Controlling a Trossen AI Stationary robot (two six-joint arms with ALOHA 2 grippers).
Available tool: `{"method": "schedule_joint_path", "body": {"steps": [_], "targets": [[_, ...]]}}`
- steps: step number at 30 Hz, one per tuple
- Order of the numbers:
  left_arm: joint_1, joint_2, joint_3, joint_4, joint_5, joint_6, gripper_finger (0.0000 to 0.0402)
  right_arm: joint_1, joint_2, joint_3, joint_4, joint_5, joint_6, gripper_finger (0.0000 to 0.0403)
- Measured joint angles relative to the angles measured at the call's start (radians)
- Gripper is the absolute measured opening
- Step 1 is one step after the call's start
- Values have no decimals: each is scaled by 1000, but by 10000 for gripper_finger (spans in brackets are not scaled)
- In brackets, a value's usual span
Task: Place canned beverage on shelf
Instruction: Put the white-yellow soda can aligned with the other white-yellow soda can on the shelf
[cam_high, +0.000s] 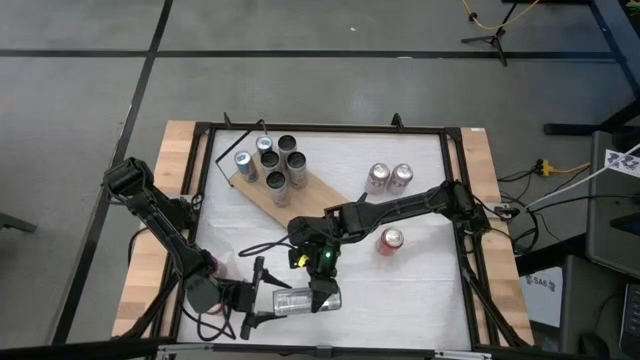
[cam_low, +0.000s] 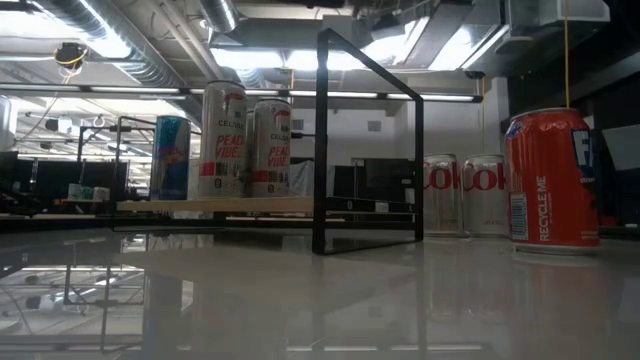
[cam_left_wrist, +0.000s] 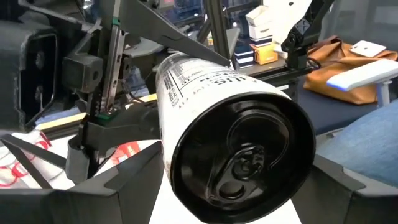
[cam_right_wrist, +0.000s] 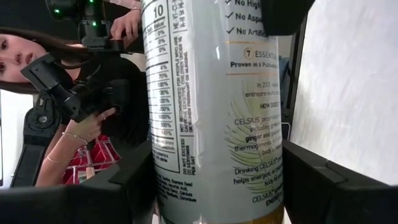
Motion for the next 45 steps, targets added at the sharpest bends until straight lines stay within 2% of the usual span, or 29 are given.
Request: {"method": "schedule_joint_path", "body": {"steps": [15,26,36,45], "targets": [[1,0,0,10,-38,37,294,0,-1,0,0,35,75,257],[1,2,0,11,-38,36,254,0,-1,0,-2,40,74,257],[0,2,0,10,-48,38,250,2,-1,0,-3,67,71,257],[0,2,0,11,-49,32,248,1,-1,0,-2,42,77,258]]}}
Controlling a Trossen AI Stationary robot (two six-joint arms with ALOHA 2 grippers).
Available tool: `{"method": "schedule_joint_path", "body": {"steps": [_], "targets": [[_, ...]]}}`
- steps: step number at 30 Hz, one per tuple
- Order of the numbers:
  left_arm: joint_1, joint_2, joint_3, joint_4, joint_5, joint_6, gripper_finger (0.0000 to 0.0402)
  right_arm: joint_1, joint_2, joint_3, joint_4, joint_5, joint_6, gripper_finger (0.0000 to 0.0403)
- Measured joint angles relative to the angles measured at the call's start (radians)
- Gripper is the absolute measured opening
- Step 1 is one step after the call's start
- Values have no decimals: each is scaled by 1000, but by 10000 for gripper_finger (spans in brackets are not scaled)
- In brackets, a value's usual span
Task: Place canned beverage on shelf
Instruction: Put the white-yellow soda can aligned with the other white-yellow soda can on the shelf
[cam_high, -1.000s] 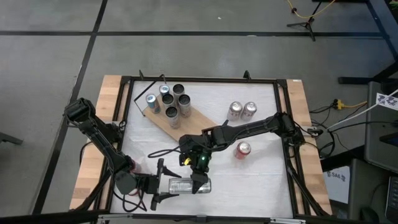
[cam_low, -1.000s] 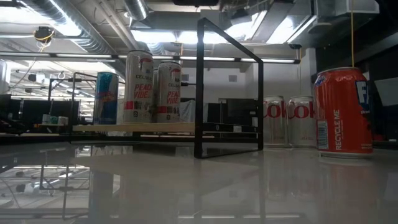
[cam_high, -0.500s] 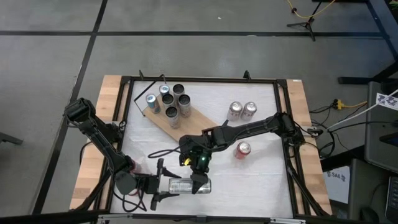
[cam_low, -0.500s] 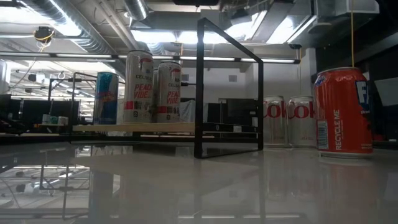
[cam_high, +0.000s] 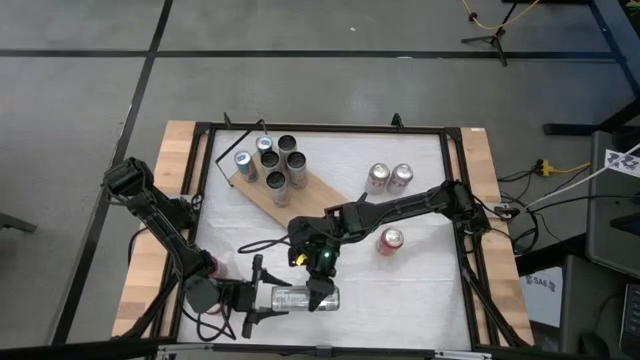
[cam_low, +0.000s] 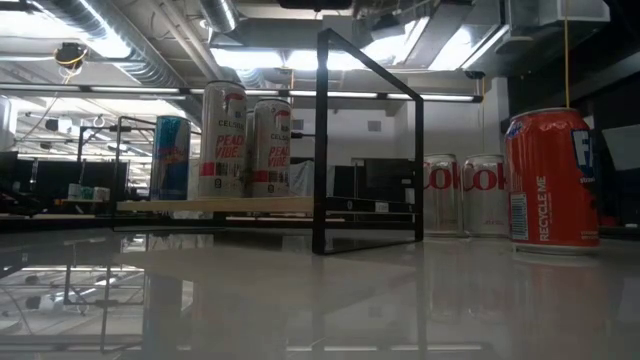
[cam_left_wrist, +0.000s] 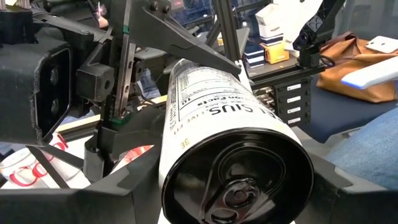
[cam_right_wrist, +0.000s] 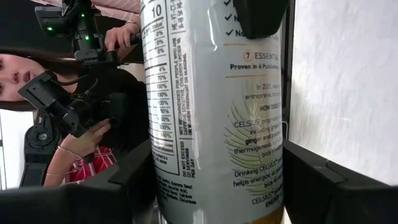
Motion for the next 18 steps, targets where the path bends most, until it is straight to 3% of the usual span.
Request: {"method": "schedule_joint_path", "body": {"steps": [3,12,18], "targets": [[0,0,0,0,0,0,248,0,0,0,0,-3,0,274],[2,0,0,11,-7,-11,247,-2,1,0,1,-2,27,376],[1,0,25,28,-10,-20,247,5,-51,0,-13,62,-110,389]]}}
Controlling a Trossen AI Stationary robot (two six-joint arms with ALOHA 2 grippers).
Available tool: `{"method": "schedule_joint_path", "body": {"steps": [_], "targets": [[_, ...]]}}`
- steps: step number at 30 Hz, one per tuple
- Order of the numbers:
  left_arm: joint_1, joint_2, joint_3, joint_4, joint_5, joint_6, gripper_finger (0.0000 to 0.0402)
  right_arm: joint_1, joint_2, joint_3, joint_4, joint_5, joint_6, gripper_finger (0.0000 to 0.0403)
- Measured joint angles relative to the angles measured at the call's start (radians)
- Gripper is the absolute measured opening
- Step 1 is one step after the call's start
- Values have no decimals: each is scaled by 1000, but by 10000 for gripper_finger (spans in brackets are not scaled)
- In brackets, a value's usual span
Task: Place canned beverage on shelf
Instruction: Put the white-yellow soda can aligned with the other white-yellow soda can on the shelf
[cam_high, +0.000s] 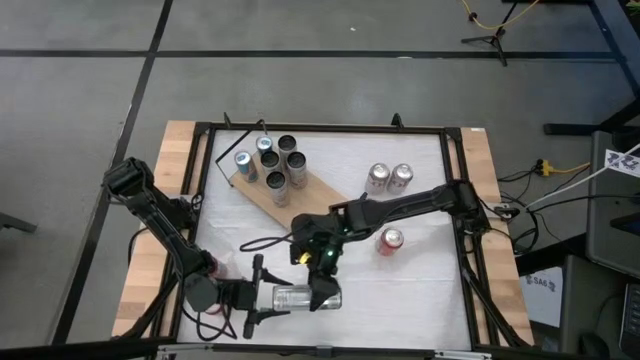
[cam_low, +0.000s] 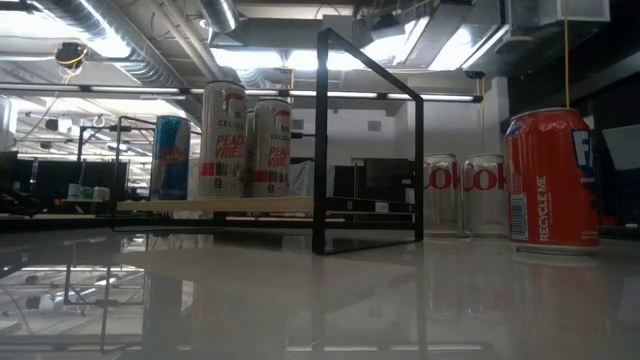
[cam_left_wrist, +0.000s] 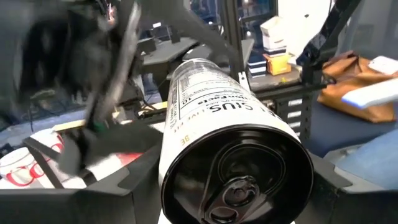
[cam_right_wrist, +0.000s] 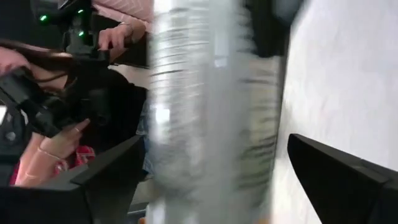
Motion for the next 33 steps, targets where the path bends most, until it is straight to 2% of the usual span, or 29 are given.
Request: {"method": "schedule_joint_path", "body": {"steps": [4,9,16,21,27,33], "targets": [[0,0,62,-58,-1,-10,247,0,-69,1,-52,54,-80,382],[3,0,197,-240,-5,-32,247,1,-171,1,-219,235,-204,380],[38,-1,462,-654,50,-201,247,0,-282,0,-474,528,-325,379],[93,-1,656,-964,147,-373,247,0,-368,0,-577,663,-396,379],[185,-1,859,-1378,258,-629,247,1,-473,-15,-611,714,-492,379],[312,-2,1001,-1734,448,-872,247,1,-605,-181,-525,715,-524,379]]}}
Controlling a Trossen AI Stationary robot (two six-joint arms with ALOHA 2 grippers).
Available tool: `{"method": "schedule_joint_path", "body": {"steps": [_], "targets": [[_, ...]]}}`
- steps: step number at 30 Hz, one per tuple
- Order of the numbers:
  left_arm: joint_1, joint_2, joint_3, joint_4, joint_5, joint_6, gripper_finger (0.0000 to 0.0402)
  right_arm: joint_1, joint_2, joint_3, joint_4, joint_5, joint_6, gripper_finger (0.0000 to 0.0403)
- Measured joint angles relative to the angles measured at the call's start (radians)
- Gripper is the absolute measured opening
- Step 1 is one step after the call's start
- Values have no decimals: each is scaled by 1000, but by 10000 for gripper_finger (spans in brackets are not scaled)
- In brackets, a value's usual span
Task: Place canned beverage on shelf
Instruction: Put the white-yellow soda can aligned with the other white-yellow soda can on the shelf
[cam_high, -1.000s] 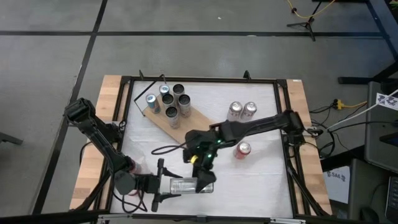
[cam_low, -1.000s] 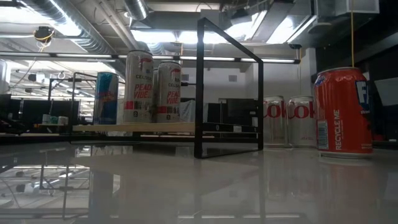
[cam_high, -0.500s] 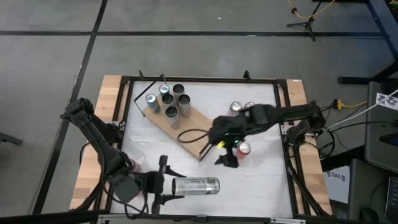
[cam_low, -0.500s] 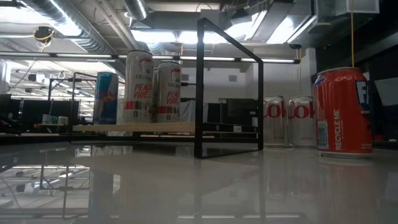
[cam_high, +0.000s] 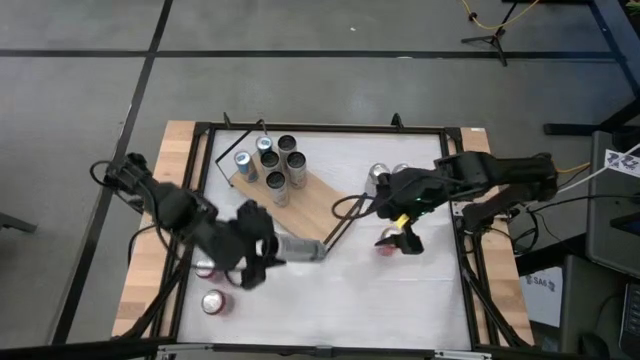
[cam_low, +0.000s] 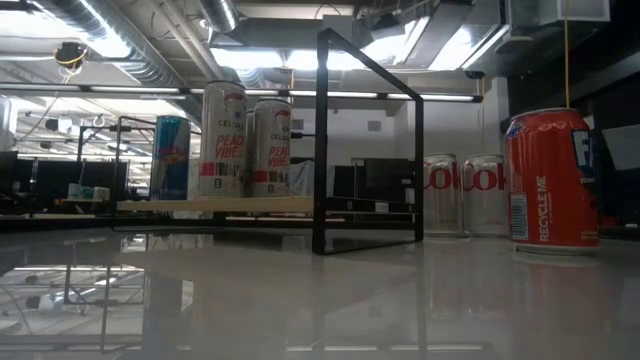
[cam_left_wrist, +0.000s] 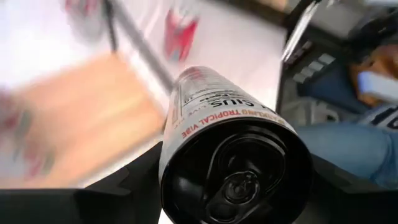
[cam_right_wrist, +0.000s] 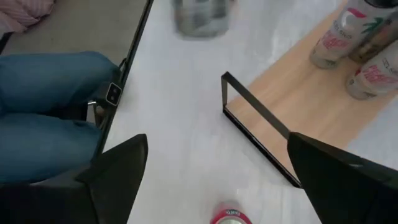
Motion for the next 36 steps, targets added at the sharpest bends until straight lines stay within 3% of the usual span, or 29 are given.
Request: {"method": "schedule_joint_path", "body": {"steps": [9,16,22,36], "targets": [[173,0,69,-431,246,-230,247,0,-197,-261,171,16,-1,379],[309,-28,-30,-421,298,-173,247,0,-272,-349,230,33,-2,379],[417,-57,-156,-413,412,-69,247,0,-284,-366,229,33,-20,379],[701,-131,-458,-387,404,129,247,0,-283,-367,243,33,-51,379]]}}
